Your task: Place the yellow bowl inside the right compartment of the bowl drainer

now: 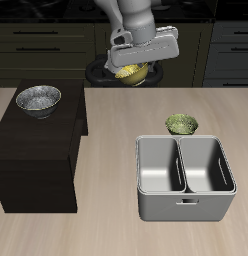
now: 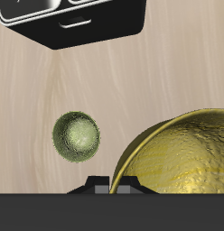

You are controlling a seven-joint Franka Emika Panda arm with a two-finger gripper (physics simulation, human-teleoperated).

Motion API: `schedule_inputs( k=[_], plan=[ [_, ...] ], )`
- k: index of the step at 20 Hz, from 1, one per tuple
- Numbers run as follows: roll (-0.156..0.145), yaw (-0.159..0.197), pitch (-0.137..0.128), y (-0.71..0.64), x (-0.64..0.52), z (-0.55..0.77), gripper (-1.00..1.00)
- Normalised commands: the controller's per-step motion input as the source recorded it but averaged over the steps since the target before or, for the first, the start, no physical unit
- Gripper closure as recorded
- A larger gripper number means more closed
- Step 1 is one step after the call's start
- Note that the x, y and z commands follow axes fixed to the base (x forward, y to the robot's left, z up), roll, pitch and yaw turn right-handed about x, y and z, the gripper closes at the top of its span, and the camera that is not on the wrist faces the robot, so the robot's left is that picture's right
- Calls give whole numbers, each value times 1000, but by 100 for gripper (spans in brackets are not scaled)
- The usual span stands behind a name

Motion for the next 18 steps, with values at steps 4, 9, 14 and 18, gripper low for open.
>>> schedule_inputs(
  k=[4,9,14,18],
  plan=[
    [-41,17,7,151,376,185,100],
    [-13,42,5,79,254,156,100],
    [-51,29,-18,-7,301,242,100],
    [-49,5,13,-28,305,99,100]
  ],
)
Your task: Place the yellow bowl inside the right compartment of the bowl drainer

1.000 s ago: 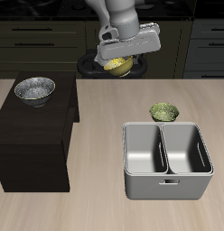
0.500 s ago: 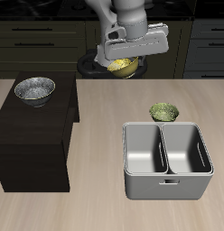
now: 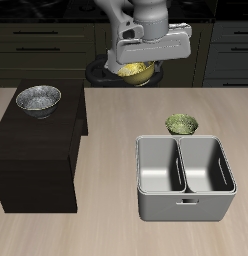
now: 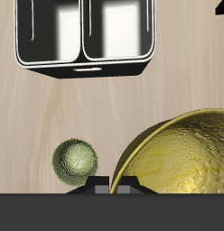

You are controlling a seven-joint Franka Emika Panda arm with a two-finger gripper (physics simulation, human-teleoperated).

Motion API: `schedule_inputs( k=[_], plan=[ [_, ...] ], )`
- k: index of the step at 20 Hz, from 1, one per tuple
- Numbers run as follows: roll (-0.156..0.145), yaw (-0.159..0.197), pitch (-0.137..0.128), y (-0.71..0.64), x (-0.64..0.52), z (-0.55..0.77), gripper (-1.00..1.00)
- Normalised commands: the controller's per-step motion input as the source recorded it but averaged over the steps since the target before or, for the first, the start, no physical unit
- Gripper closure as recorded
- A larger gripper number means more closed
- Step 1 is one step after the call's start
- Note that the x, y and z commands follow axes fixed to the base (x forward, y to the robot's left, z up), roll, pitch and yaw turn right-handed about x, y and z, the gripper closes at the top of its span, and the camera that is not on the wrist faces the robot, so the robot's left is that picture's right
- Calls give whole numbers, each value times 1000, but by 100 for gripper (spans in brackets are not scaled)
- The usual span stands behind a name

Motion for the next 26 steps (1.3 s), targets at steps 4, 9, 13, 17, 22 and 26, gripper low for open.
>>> schedule_inputs(
  k=[4,9,13,17,22,26],
  plan=[
    [-37,36,-3,71,326,100,100],
    [-27,32,-11,104,251,125,100],
    [-23,-13,14,89,214,79,100],
    [-24,-10,-8,-34,300,114,100],
    [-56,-5,0,-114,244,58,100],
    [-60,1,-23,-209,544,125,100]
  ],
)
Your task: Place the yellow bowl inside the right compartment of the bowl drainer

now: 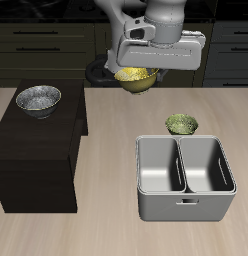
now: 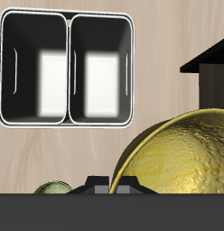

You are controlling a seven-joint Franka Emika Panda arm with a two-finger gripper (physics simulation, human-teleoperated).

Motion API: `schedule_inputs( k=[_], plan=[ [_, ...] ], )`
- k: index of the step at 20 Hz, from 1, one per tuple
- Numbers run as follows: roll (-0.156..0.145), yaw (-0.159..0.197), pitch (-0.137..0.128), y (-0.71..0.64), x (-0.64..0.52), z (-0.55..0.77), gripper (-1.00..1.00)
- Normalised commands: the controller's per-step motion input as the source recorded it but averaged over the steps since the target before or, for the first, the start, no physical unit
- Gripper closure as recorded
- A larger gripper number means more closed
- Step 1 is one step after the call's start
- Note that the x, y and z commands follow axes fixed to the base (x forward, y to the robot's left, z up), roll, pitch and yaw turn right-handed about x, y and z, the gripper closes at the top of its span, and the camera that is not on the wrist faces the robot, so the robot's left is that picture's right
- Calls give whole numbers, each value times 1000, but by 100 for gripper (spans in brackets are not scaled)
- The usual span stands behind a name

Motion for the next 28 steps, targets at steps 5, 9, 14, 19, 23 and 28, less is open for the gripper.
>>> schedule_inputs(
  k=[5,9,14,19,23,28],
  plan=[
    [-18,-5,-16,-45,356,24,100],
    [-17,3,-19,37,392,67,100],
    [4,21,-7,66,171,21,100],
    [39,17,23,337,257,-83,100],
    [30,36,8,286,234,-154,100],
    [14,5,17,140,127,-141,100]
  ],
)
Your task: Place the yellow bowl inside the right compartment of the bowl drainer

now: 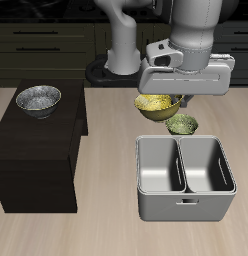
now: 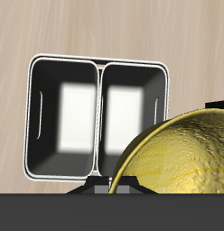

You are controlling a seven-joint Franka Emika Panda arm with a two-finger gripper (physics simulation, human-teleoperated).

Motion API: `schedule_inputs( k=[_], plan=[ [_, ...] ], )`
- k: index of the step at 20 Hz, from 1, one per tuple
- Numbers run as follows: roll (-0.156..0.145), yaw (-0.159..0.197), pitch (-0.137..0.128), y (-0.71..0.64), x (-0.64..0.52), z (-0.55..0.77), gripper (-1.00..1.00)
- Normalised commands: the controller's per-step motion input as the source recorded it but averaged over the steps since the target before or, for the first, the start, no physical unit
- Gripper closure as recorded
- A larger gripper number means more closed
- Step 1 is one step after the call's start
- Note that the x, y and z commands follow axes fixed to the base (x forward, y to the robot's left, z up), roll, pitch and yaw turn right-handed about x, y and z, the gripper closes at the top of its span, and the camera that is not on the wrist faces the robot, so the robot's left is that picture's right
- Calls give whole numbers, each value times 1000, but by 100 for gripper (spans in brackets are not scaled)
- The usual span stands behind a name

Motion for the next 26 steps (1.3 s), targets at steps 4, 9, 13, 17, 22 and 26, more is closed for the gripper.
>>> schedule_inputs(
  k=[4,9,13,17,22,26],
  plan=[
    [9,-8,36,75,113,-243,100],
    [9,12,47,60,129,-395,100],
    [1,1,44,-38,88,-345,100],
    [-8,16,35,-72,90,-347,100],
    [-10,12,57,-105,71,-387,100],
    [18,21,43,69,-17,-250,-100]
  ],
)
